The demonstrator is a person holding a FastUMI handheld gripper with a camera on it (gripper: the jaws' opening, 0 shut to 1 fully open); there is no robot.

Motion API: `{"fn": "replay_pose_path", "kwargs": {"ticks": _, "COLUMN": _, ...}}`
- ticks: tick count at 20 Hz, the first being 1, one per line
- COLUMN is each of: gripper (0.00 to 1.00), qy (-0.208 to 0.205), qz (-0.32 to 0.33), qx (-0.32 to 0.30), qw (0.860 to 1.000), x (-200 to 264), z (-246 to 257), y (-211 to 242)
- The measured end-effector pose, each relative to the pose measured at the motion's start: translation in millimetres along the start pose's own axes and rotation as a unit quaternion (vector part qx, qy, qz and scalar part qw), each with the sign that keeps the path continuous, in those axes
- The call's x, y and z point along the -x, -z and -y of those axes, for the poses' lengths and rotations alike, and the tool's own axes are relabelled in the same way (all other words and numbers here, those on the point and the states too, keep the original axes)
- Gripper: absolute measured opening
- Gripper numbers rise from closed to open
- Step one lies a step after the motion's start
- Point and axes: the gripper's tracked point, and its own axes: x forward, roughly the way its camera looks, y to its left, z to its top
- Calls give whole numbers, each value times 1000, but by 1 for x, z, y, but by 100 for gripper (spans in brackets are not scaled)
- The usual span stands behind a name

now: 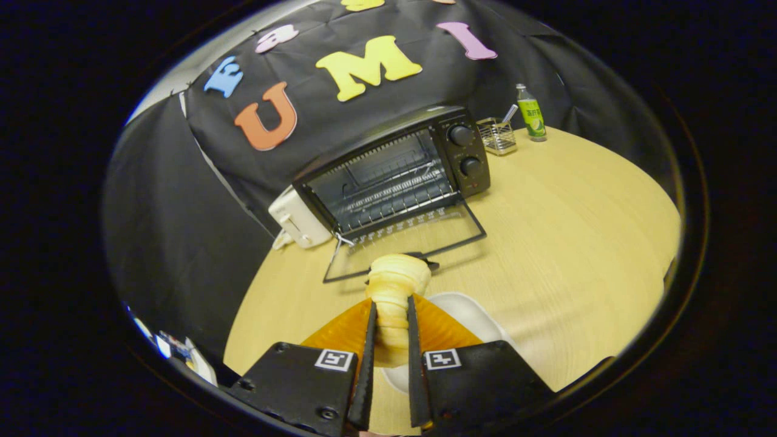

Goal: Open the toaster oven, put the food inside, and close the toaster oven door.

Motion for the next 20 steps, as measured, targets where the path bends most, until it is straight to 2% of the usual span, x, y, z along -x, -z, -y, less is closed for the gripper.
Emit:
{"fn": "replay_pose_path", "kwargs": {"ticks": 4, "gripper": 30, "qy": -50, "qz": 22, "qx": -62, "qw": 997, "x": -21, "z": -21, "y": -41}}
{"fn": "replay_pose_path", "kwargs": {"ticks": 8, "gripper": 29, "qy": -83, "qz": 23, "qx": -131, "qw": 988, "x": -54, "z": -36, "y": -73}}
{"fn": "replay_pose_path", "kwargs": {"ticks": 15, "gripper": 29, "qy": -74, "qz": 35, "qx": -203, "qw": 976, "x": -147, "z": -23, "y": -108}}
{"fn": "replay_pose_path", "kwargs": {"ticks": 20, "gripper": 29, "qy": -78, "qz": 48, "qx": -230, "qw": 969, "x": -194, "z": -22, "y": -130}}
